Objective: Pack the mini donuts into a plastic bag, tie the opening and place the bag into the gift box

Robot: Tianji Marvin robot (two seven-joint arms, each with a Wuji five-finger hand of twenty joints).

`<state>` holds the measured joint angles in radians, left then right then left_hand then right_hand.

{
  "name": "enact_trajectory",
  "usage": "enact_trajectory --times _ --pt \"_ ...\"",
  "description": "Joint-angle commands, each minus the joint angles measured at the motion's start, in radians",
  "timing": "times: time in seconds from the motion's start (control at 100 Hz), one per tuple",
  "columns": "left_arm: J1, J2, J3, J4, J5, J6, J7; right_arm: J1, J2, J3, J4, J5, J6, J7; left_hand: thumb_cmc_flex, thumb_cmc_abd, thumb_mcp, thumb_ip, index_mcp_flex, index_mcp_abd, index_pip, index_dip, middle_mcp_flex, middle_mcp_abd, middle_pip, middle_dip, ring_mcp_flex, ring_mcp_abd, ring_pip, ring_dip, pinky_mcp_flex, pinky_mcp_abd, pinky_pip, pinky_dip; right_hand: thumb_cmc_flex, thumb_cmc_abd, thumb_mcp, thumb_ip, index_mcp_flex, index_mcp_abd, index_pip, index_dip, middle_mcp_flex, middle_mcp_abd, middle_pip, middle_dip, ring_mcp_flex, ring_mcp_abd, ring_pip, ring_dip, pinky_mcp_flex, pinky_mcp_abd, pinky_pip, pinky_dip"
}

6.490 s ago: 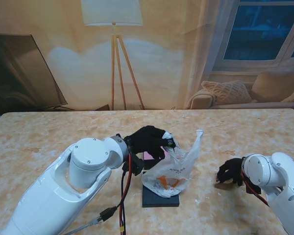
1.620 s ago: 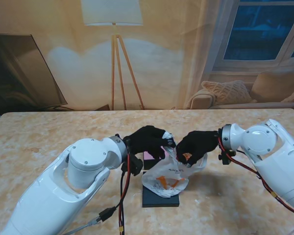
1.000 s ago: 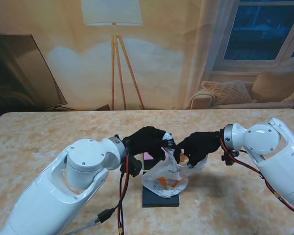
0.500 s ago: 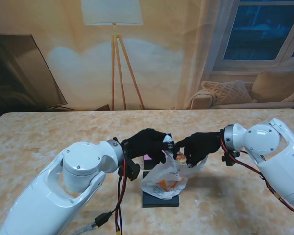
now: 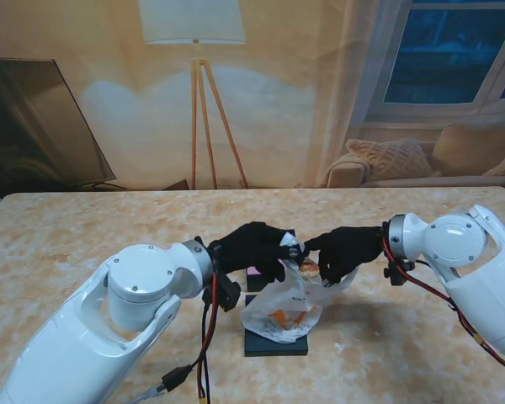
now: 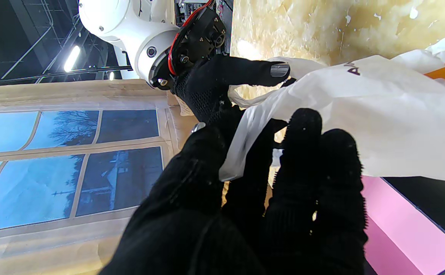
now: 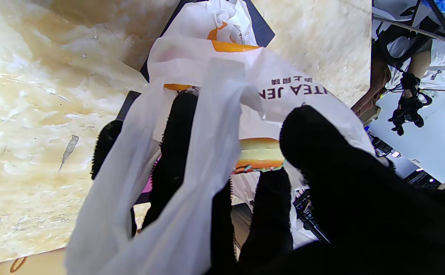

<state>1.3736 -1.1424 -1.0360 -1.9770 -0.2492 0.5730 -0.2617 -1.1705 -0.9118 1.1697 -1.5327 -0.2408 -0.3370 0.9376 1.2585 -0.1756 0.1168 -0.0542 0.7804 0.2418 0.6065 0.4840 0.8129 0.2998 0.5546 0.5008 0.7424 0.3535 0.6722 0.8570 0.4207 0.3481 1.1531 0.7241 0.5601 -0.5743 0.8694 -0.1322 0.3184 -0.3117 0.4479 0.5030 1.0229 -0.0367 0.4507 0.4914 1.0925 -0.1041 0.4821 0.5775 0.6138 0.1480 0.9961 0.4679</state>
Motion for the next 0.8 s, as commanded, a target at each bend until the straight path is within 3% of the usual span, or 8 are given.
enact_trajectory --times 0.0,0.25,0.64,0.79 --pt "0.002 -0.002 0.001 -0.009 -0.003 0.000 -0.016 -0.013 -0.002 0.004 -0.009 -0.005 0.000 0.013 0.030 -0.015 -0.006 -0.010 0.030 -0.030 0.029 0.017 0.022 -0.006 0.007 0.010 0.020 0.005 0.019 0.019 0.004 -0.009 0.021 0.019 -0.028 0.008 -0.017 0.028 -0.034 0.007 -0.009 -0.008 -0.024 -0.033 0.008 -0.009 -0.019 -0.004 0.007 -0.009 -0.009 0.006 -0.003 -0.004" --pt "0.001 -0.002 0.000 -0.010 -0.003 -0.001 -0.016 -0.026 0.001 0.020 -0.018 0.006 -0.004 0.025 0.030 -0.016 -0.006 -0.010 0.031 -0.031 0.030 0.018 0.022 -0.004 0.007 0.011 0.019 0.006 0.018 0.019 0.004 -0.008 0.021 0.019 -0.038 0.009 -0.031 0.031 -0.065 0.011 -0.042 -0.043 -0.029 -0.021 -0.014 -0.031 -0.027 0.006 -0.010 -0.021 -0.018 0.013 -0.006 -0.005" --pt "0.002 -0.002 -0.002 -0.011 -0.002 -0.004 -0.016 -0.034 0.004 0.034 -0.028 0.017 0.013 0.050 0.024 -0.017 -0.002 -0.011 0.033 -0.034 0.031 0.018 0.024 -0.006 0.006 0.012 0.021 0.006 0.018 0.019 0.003 -0.008 0.021 0.019 -0.055 0.017 -0.051 0.031 -0.061 0.019 -0.035 -0.086 0.000 -0.083 0.092 0.032 0.014 -0.032 0.065 0.020 -0.006 0.002 -0.002 -0.005" --pt "0.004 -0.002 -0.003 -0.010 -0.002 -0.005 -0.015 -0.067 -0.002 0.074 -0.051 0.009 0.008 0.016 0.020 -0.013 -0.003 -0.012 0.033 -0.034 0.031 0.018 0.024 -0.008 0.007 0.013 0.021 0.004 0.019 0.019 0.003 -0.008 0.022 0.020 -0.055 0.049 -0.069 0.031 -0.014 0.022 -0.005 -0.079 -0.047 -0.062 0.089 0.039 -0.036 -0.014 0.054 0.019 -0.020 0.016 -0.004 -0.005"
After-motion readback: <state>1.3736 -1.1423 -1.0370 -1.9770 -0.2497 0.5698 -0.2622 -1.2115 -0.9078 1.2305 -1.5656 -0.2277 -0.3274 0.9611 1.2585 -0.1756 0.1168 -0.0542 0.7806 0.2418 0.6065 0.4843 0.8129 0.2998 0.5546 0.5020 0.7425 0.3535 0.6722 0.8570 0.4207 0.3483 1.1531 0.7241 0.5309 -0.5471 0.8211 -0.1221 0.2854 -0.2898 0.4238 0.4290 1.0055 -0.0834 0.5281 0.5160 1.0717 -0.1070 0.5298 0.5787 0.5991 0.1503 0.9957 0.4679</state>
